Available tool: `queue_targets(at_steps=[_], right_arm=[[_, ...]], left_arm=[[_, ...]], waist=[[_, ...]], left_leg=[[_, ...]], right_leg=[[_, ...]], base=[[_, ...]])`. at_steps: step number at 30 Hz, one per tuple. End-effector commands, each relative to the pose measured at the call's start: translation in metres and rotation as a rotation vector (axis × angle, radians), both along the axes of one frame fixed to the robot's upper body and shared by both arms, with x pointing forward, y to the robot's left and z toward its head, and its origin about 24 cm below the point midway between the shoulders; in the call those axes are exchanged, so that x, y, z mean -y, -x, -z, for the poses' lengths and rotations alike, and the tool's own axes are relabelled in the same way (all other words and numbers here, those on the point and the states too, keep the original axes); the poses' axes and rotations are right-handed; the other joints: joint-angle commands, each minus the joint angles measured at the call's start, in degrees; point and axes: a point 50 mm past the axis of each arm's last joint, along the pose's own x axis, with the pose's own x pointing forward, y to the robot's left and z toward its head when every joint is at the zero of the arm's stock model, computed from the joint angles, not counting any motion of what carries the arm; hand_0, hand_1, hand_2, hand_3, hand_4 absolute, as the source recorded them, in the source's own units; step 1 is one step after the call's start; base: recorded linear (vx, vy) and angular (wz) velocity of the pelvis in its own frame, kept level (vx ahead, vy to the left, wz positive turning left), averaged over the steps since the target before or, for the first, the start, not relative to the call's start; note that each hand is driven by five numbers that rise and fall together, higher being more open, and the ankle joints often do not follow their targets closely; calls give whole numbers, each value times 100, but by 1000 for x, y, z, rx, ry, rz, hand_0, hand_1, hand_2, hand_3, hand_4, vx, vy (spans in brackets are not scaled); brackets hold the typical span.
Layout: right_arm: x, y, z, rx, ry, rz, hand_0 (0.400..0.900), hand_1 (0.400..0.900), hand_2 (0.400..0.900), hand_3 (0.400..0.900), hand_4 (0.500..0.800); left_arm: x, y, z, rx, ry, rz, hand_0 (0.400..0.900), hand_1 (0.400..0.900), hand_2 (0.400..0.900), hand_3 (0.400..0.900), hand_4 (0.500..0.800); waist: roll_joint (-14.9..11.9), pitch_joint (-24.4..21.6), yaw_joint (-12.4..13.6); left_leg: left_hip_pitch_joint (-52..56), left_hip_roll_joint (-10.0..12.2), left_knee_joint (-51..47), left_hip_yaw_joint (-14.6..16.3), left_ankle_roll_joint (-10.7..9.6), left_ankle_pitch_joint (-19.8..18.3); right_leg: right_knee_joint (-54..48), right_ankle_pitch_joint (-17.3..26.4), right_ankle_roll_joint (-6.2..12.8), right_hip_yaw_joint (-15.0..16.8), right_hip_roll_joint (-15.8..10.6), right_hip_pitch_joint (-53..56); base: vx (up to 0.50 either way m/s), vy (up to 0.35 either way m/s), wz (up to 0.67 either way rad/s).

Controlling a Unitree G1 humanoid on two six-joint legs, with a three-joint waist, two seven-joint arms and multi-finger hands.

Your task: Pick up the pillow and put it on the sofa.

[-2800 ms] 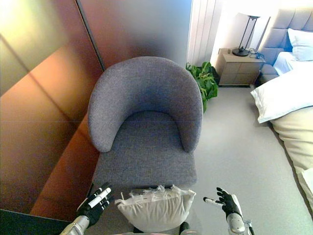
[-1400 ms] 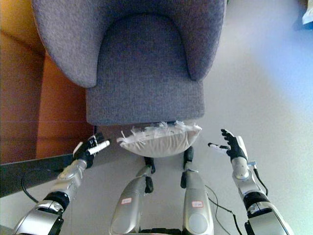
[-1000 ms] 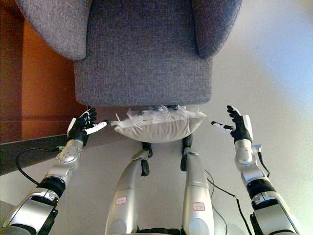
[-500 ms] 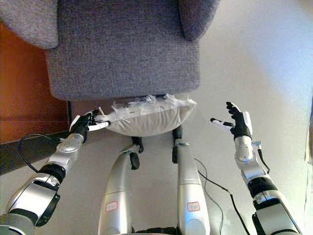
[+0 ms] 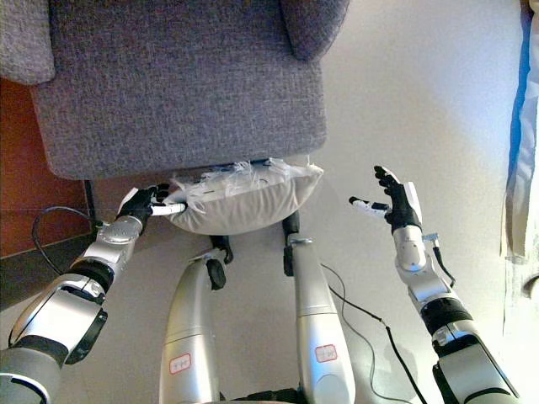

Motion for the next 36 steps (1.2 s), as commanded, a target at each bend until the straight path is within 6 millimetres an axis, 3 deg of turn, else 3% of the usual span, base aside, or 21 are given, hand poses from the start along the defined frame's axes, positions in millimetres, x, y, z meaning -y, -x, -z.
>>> queue_targets(at_steps=[1, 2, 12, 26, 28, 29, 36], right_arm=[[15, 5, -26, 136, 5, 35, 900, 900, 900, 900, 800], [15, 6, -26, 141, 0, 35, 900, 900, 900, 900, 800], [13, 10, -25, 169, -21, 27, 900, 900, 900, 900, 800], [13, 10, -22, 159, -26, 32, 900, 900, 900, 900, 800], [13, 11, -19, 146, -24, 34, 900, 900, 900, 900, 800], [13, 10, -19, 148, -23, 36, 900, 900, 900, 900, 800], [14, 16, 2, 74, -10, 64, 900, 900, 900, 900, 800]], left_arm=[[-13, 0, -15, 38, -140, -26, 616, 616, 616, 616, 629], [-12, -2, -16, 35, -157, -19, 400, 400, 400, 400, 500], [-9, -3, -15, -21, -253, 6, 400, 400, 400, 400, 500], [-3, -2, -9, -39, -281, 66, 400, 400, 400, 400, 500], [-3, -1, -7, -44, -272, 78, 400, 400, 400, 400, 500], [-1, -2, -8, -36, -273, 87, 400, 400, 400, 400, 500], [16, 10, 15, 1, -213, 185, 400, 400, 400, 400, 500]], waist=[[-268, -8, -56], [-288, -8, -61], [-422, -8, -102], [-372, -8, -74], [-345, -8, -51], [-345, -8, -52], [-149, -8, 113]], left_leg=[[-274, -169, 451, -95, -31, -609], [-321, -170, 482, -110, -24, -619], [-168, -157, 257, -121, -55, -601], [413, -120, -59, 8, -85, -588], [578, -112, -160, 29, -96, -560], [575, -111, -340, 95, -76, -290], [1629, -153, -896, 233, -196, -130]], right_leg=[[139, -147, 158, -321, 61, -48], [173, -141, 166, -332, 65, -86], [-151, -2, 295, -341, 104, 77], [-392, -93, 341, -341, 118, 565], [-429, -124, 350, -352, 103, 695], [-589, 89, 301, -378, 80, 679], [-935, -80, 294, -472, 43, 1682]], base=[[-48, -20, -5], [-58, -31, -4], [-22, -29, -1], [-1, -1, 0], [-44, -7, 1], [-80, -20, 2], [-11, -3, 0]])
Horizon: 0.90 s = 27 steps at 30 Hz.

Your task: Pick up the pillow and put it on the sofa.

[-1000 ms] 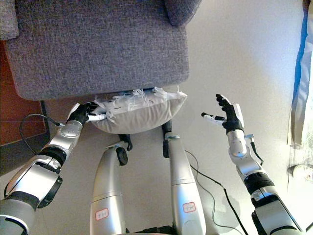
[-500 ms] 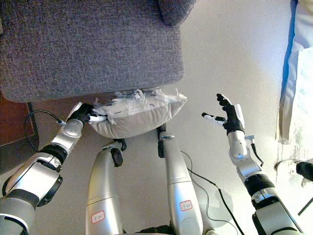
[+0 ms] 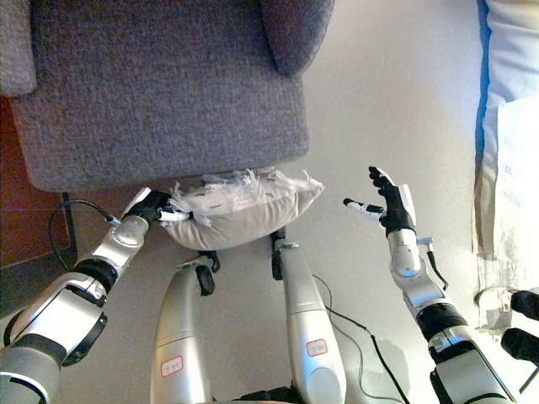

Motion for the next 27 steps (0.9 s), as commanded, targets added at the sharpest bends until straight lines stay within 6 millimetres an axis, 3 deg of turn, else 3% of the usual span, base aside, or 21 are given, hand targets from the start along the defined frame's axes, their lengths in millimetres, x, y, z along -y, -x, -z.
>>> queue_targets(at_steps=[1, 5, 9, 15, 20, 23, 27], right_arm=[[25, 8, -12, 68, 37, 79, 900, 900, 900, 900, 800], [35, 16, 4, -4, 45, 104, 900, 900, 900, 900, 800], [47, 32, 30, -126, 54, 140, 900, 900, 900, 900, 800], [63, 64, 64, -282, 38, 201, 900, 900, 900, 900, 800], [73, 82, 77, -354, 32, 248, 900, 900, 900, 900, 800], [77, 90, 83, -398, 28, 269, 900, 900, 900, 900, 800], [82, 95, 86, -437, 32, 270, 900, 900, 900, 900, 800]], left_arm=[[8, 3, -5, 114, 30, 84, 400, 400, 400, 400, 500], [18, 15, 9, 126, 62, 128, 400, 400, 400, 400, 500], [22, 38, 32, 100, 113, 164, 400, 400, 400, 400, 500], [16, 74, 42, 108, 242, 174, 400, 400, 400, 400, 500], [8, 83, 28, 149, 248, 199, 400, 400, 400, 400, 500], [8, 77, 3, 196, 214, 261, 400, 400, 400, 400, 500], [8, 60, -44, 314, 147, 310, 400, 400, 400, 400, 500]], waist=[[228, -4, 267], [411, -8, 401], [613, -470, 579], [758, -1214, 844], [794, -1747, 963], [817, -2050, 997], [871, -2357, 957]], left_leg=[[790, -142, -581, 193, -187, -74], [1608, -187, -1035, 216, -242, 81], [2373, -228, -1619, 229, -311, 289], [3488, -215, -2478, 287, -352, 528], [4031, -161, -2852, 403, -346, 564], [4317, -95, -2986, 446, -355, 539], [4701, -22, -3241, 500, -383, 522]], right_leg=[[-612, -107, 237, -510, 25, 891], [-1059, -146, 225, -639, -26, 1794], [-1662, -141, 164, -762, -110, 2688], [-2584, -17, 189, -993, -232, 4040], [-3066, 76, 230, -1145, -294, 4698], [-3232, 121, 266, -1234, -350, 4965], [-3461, 193, 352, -1319, -387, 5224]], base=[[0, 0, 0], [37, -5, -1], [108, 3, -1], [145, 0, -1], [136, 23, 6], [121, 29, 6], [71, 29, 0]])
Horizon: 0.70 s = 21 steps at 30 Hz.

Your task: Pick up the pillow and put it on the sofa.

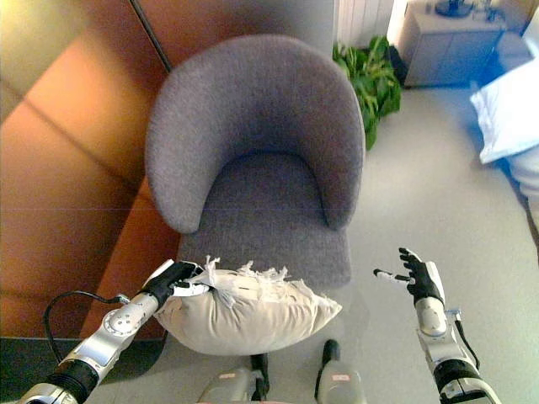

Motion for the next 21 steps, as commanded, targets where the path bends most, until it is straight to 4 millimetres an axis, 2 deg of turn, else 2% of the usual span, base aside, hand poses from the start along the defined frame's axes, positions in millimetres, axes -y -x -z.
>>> queue_targets(at_steps=[1, 2, 7, 13, 18, 21], right_arm=[[19, 8, -6, 2, 47, 20, 900, 900, 900, 900, 800], [19, 8, -6, 3, 47, 21, 900, 900, 900, 900, 800], [16, 8, -2, -31, 43, -6, 900, 900, 900, 900, 800], [15, 10, 1, -64, 46, -36, 900, 900, 900, 900, 800], [11, 6, 3, -82, 50, -67, 900, 900, 900, 900, 800], [7, 1, 3, -88, 50, -92, 900, 900, 900, 900, 800]], left_arm=[[-11, -53, -121, 493, -14, 25, 400, 400, 400, 400, 500], [-11, -53, -121, 493, -15, 25, 400, 400, 400, 400, 500], [-22, -73, -171, 590, -40, 8, 400, 400, 400, 400, 500], [-24, -93, -211, 618, -22, 27, 400, 400, 400, 400, 500], [-22, -110, -217, 555, 23, 21, 400, 400, 400, 400, 500], [-28, -118, -211, 496, 1, -34, 400, 400, 400, 400, 500]], waist=[[-321, -921, -21], [-323, -913, -18], [-283, -1125, -127], [-238, -1288, -293], [-207, -1364, -418], [-172, -1380, -515]], left_leg=[[-113, -27, 222, 193, -125, -182], [-102, -27, 213, 195, -126, -180], [168, 41, 87, 283, -134, -248], [385, 74, -30, 420, -116, -306], [487, 79, -38, 536, -95, -369], [551, 74, -49, 601, -69, -398]], right_leg=[[-635, 97, 396, -305, -295, 570], [-641, 99, 396, -305, -293, 580], [-709, 99, 449, -301, -282, 706], [-752, 115, 509, -218, -260, 743], [-757, 129, 548, -127, -254, 728], [-739, 138, 563, -41, -240, 700]], base=[[41, 18, -4], [38, 16, -5], [59, 10, -11], [45, 2, -12], [45, 1, -17], [47, 15, -20]])
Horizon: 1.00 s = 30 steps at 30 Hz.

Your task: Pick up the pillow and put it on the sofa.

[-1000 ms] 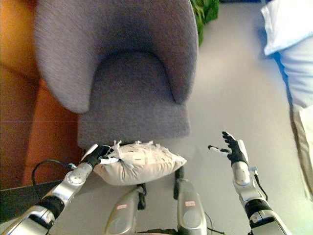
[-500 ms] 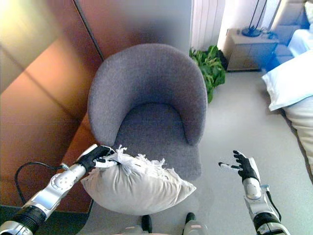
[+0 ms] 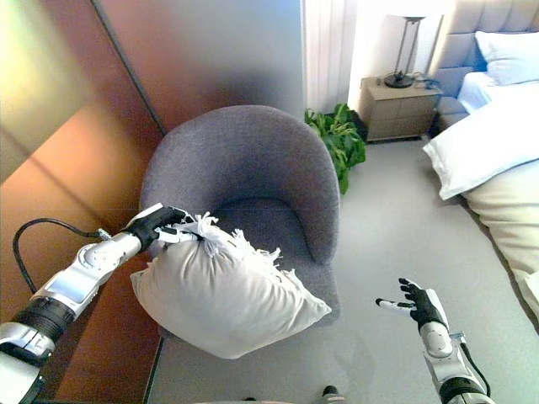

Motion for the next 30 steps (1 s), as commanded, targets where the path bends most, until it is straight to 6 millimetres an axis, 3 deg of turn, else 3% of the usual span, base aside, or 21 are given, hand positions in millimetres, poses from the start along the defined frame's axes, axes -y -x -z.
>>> queue_targets(at_steps=[1, 7, 14, 15, 22, 30], right_arm=[[3, -30, -24, 98, 57, -70, 900, 900, 900, 900, 800], [-7, -36, -21, 63, 62, -142, 900, 900, 900, 900, 800], [-14, -39, -18, 49, 68, -199, 900, 900, 900, 900, 800], [-14, -38, -18, 48, 71, -207, 900, 900, 900, 900, 800], [-13, -38, -20, 52, 64, -225, 900, 900, 900, 900, 800], [-10, -31, -15, 53, 45, -166, 900, 900, 900, 900, 800]], left_arm=[[-9, -45, -114, 368, 116, -87, 400, 400, 400, 400, 500], [-36, -52, -99, 244, 165, -280, 400, 400, 400, 400, 500], [-69, -45, -105, 221, 217, -452, 400, 400, 400, 400, 500], [-71, -44, -106, 226, 245, -482, 900, 900, 900, 900, 800], [-67, -46, -102, 280, 396, -519, 900, 900, 900, 900, 800], [-53, -46, -92, 345, 576, -491, 900, 900, 900, 900, 800]], waist=[[-104, -639, -168], [-76, -703, -424], [-73, -740, -641], [-76, -739, -666], [-94, -705, -715], [-123, -696, -563]], left_leg=[[-164, 75, 479, 127, -73, -414], [-61, 75, 488, 314, -43, -459], [-12, 74, 542, 446, -20, -519], [-12, 70, 553, 449, -19, -529], [-3, 80, 550, 419, -19, -547], [-14, 117, 494, 355, -44, -494]], right_leg=[[107, -248, 503, -83, -324, 6], [160, -276, 518, 63, -290, -22], [221, -331, 498, 222, -229, -74], [218, -335, 498, 252, -217, -74], [218, -374, 470, 366, -158, -76], [212, -415, 459, 245, -160, -5]], base=[[53, 26, -21], [70, 25, -20], [68, 10, -16], [67, 1, -10], [32, -6, -6], [-8, -12, 9]])
